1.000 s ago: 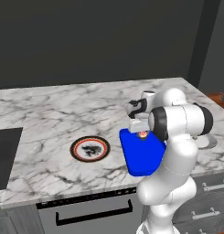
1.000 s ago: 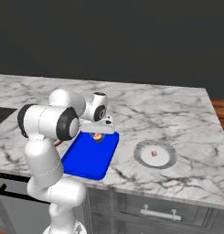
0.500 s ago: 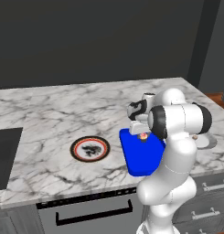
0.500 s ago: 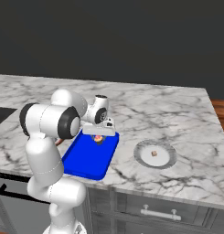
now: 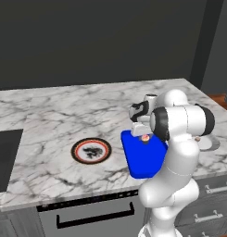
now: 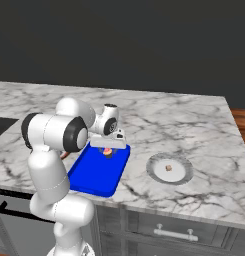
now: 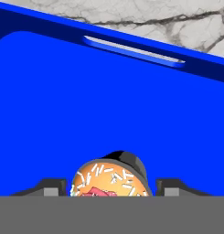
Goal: Move the dessert items from the plates to the tray.
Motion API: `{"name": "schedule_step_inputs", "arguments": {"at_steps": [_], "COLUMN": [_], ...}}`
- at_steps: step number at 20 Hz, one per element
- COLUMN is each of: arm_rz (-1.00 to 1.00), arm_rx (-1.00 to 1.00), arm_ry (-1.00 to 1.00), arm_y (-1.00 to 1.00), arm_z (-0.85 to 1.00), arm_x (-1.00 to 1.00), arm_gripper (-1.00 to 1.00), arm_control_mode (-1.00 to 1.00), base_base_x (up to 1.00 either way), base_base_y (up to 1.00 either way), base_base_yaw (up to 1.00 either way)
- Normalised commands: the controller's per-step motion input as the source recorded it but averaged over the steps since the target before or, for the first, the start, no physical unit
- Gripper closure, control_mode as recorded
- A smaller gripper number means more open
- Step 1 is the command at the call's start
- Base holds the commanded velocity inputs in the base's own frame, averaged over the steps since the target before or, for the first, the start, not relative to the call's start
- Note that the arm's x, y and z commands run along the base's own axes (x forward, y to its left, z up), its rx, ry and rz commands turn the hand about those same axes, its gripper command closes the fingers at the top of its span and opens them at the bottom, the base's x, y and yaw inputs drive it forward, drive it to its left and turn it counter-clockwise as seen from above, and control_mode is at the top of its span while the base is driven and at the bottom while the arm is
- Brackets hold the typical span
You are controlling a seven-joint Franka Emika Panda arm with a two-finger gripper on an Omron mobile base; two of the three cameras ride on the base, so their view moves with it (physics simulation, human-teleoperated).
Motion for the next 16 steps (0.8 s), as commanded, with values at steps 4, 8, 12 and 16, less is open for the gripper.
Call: {"name": "schedule_step_inputs", "arguments": {"at_steps": [4,8,12,16], "arm_rz": [0.0,0.0,0.0,0.0], "arm_rx": [0.0,0.0,0.0,0.0], "arm_ry": [0.0,0.0,0.0,0.0], "arm_y": [-0.01,-0.18,-0.23,-0.45], "arm_z": [0.09,0.34,0.52,0.38], "arm_x": [0.0,0.0,0.0,-0.13], "arm_gripper": [-1.0,-1.0,-1.0,-1.0], "arm_control_mode": [-1.0,-1.0,-1.0,-1.0], "base_base_x": [0.0,0.0,0.0,0.0], "base_base_y": [0.0,0.0,0.0,0.0], "base_base_yaw": [0.0,0.0,0.0,0.0]}}
